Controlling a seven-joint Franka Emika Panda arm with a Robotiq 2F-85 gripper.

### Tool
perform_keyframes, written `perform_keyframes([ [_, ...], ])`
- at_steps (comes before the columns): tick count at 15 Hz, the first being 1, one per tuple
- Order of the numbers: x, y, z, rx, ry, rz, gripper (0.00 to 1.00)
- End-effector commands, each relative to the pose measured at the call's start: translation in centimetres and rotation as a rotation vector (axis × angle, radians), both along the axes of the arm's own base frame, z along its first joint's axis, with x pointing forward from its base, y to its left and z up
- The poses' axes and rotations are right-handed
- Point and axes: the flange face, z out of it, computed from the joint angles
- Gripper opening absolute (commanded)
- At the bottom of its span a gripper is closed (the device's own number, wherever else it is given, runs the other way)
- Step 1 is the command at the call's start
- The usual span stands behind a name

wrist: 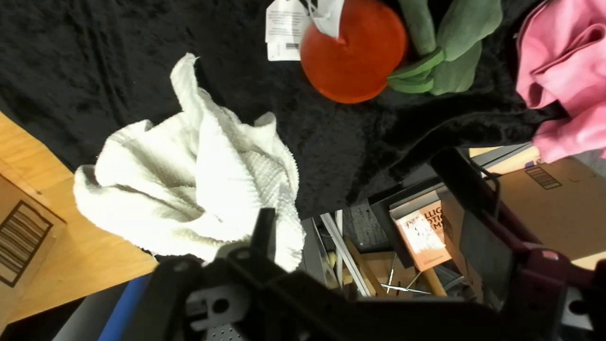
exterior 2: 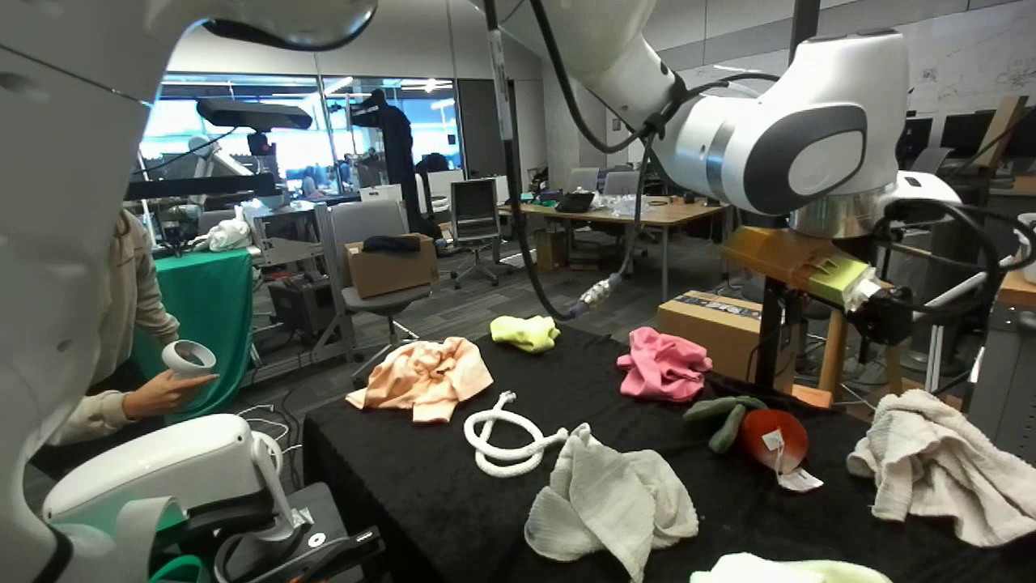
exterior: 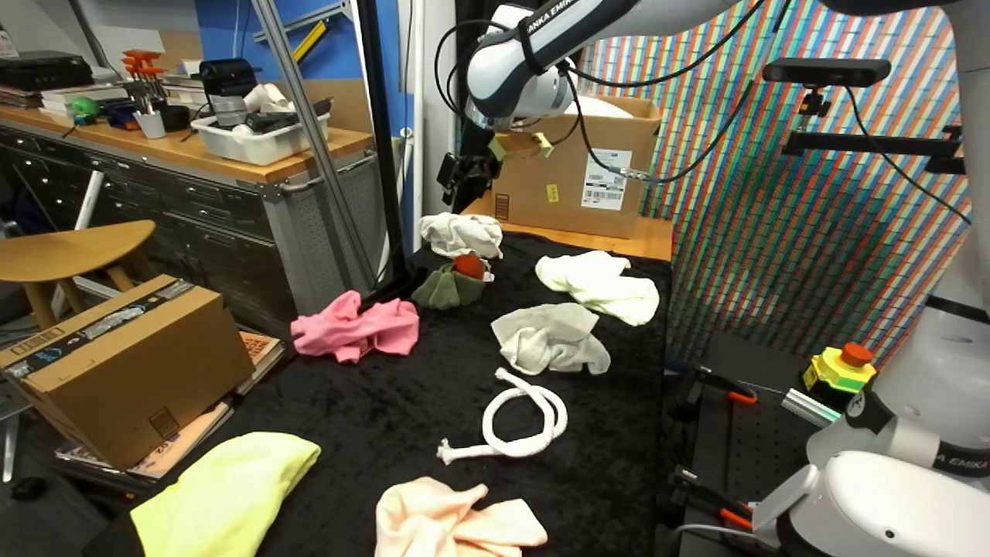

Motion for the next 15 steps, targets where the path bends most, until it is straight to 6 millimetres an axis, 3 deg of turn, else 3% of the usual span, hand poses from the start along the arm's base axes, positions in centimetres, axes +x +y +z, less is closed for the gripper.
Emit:
perform_keyframes([
  [1,2.5,-2.3,-1.4,-0.014,0.019,0.065,1.0],
  [8,4.4,-6.5,-5.8,-0.099,0.063,0.156,1.0],
  [15,6.0,-7.3,-8.7,-0.105,0.039,0.194,1.0],
])
